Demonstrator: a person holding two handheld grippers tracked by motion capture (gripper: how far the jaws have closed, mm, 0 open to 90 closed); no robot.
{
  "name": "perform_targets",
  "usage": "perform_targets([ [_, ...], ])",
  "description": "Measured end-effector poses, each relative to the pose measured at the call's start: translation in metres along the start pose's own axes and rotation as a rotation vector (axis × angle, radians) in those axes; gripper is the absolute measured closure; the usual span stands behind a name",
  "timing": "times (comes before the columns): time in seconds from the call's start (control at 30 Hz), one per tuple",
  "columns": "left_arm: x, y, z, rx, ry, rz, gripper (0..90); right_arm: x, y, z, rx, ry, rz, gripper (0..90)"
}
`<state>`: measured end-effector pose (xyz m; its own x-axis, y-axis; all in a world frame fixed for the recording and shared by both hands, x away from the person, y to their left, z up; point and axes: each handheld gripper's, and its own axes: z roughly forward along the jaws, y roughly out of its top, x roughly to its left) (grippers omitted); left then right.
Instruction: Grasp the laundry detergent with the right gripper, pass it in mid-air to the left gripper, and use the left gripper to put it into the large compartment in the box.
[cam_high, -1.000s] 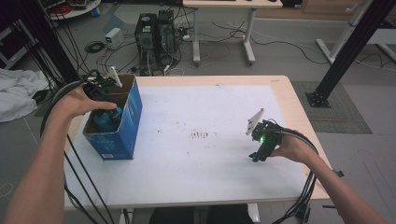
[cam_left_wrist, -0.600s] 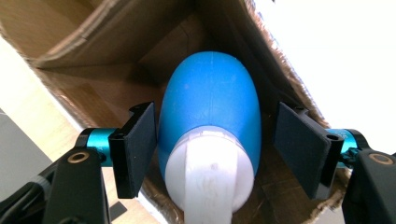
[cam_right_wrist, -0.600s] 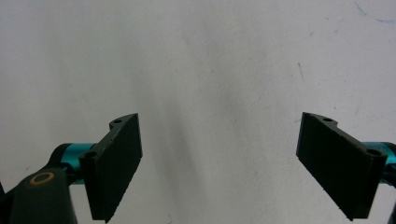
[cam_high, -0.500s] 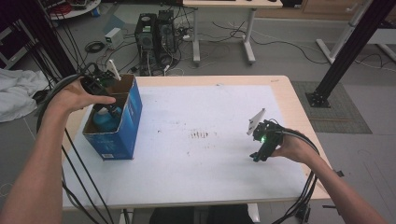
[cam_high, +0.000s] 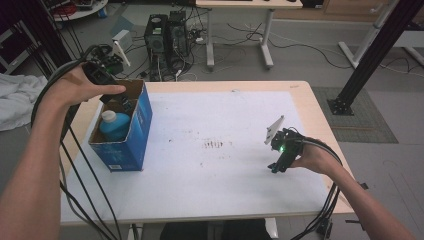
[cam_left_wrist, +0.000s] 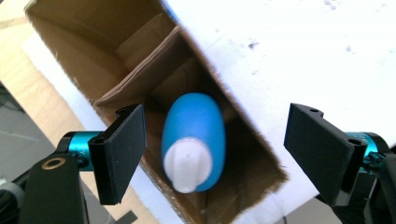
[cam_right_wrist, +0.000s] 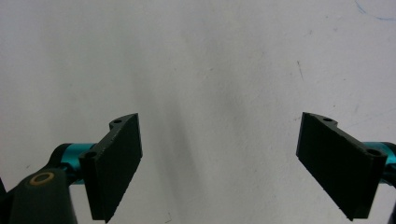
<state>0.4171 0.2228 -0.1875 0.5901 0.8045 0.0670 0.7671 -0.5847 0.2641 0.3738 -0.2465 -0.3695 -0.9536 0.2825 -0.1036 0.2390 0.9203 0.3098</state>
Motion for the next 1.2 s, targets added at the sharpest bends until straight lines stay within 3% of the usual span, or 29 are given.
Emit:
perform_targets([
  [0.17,-0.010,0.007,-0.011,-0.021,-0.012,0.039,21.1,-0.001,-0.001,-0.003,-0.004,-0.003,0.008,13.5],
  [0.2,-0.020,0.012,-0.016,-0.036,-0.025,0.071,21.1,-0.002,-0.001,-0.004,-0.008,-0.004,0.010,13.5],
  [0.33,-0.026,0.017,-0.020,-0.052,-0.029,0.091,21.1,-0.002,-0.001,-0.005,-0.009,-0.008,0.011,13.5],
  [0.37,-0.038,0.025,-0.026,-0.053,-0.034,0.140,21.1,-0.002,-0.001,-0.006,-0.010,-0.006,0.014,13.5],
  [0.4,-0.042,0.028,-0.027,-0.052,-0.032,0.160,21.1,-0.002,-0.001,-0.006,-0.011,-0.007,0.016,13.5],
  [0.63,-0.068,0.042,-0.028,-0.058,-0.049,0.232,21.1,-0.004,0.000,-0.008,-0.014,-0.009,0.016,13.5],
  [0.67,-0.075,0.046,-0.026,-0.061,-0.048,0.242,21.1,-0.004,0.000,-0.009,-0.015,-0.012,0.014,13.5],
  [0.83,-0.085,0.051,-0.020,-0.056,-0.049,0.265,21.1,-0.004,0.002,-0.011,-0.021,-0.016,0.017,13.5],
  [1.0,-0.110,0.057,0.003,-0.056,-0.075,0.294,21.1,-0.006,0.003,-0.014,-0.030,-0.020,0.023,13.5],
  [1.03,-0.110,0.057,0.003,-0.056,-0.075,0.294,21.1,-0.006,0.003,-0.014,-0.030,-0.020,0.023,13.5],
  [1.1,-0.120,0.058,0.024,-0.033,-0.090,0.309,21.1,-0.006,0.003,-0.017,-0.034,-0.027,0.026,13.5],
  [1.17,-0.120,0.058,0.024,-0.033,-0.090,0.309,21.1,-0.006,0.003,-0.018,-0.036,-0.026,0.026,13.5],
  [1.2,-0.125,0.059,0.036,-0.026,-0.090,0.309,21.1,-0.006,0.003,-0.018,-0.036,-0.026,0.026,13.5],
])
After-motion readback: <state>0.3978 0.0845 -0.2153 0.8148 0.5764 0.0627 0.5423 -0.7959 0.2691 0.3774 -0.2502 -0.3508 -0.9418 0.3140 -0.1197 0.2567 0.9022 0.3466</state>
